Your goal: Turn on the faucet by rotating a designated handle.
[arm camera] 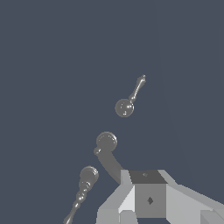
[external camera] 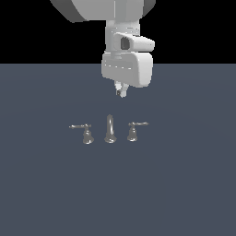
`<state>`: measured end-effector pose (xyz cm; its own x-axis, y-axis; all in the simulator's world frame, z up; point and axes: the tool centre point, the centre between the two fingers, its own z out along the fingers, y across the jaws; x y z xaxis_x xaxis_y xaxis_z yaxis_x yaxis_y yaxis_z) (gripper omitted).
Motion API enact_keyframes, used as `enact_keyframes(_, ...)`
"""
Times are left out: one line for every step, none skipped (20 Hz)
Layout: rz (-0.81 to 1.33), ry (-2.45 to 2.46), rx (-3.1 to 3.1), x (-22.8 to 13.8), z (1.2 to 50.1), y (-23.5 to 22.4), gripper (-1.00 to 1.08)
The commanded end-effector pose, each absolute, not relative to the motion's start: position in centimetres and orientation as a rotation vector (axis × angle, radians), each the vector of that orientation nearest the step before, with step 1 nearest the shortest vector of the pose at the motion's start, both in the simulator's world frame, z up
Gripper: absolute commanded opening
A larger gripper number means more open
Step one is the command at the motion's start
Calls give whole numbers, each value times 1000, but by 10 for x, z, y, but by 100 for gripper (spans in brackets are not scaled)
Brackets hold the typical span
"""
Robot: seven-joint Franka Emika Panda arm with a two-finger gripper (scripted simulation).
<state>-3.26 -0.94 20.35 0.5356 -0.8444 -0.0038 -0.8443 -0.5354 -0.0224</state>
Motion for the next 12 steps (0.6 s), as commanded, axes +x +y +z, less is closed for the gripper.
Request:
enact_keyframes(-12,1591,-2688,-21,186,-18,-100)
enact_keyframes(-11,1625,-2669,-16,179,-21,-100)
enact_keyframes(-11,1660,-2649,-12,172,-25,-100)
enact_keyframes(-10,1695,-2628,-7,165,-29,-100)
enact_keyframes(-10,1730,-2607,-3,158,-33,-100)
enact_keyframes(-9,1764,-2586,1,151,-38,-100)
enact_keyframes(-9,1797,-2565,5,144,-42,-100)
enact_keyframes(-8,1829,-2544,9,137,-46,-100)
enact_keyframes(-8,1860,-2524,12,131,-50,-100)
enact_keyframes(-7,1889,-2503,16,125,-54,-100)
enact_keyframes(-7,1916,-2484,19,119,-58,-100)
enact_keyframes(-6,1942,-2465,21,113,-62,-100)
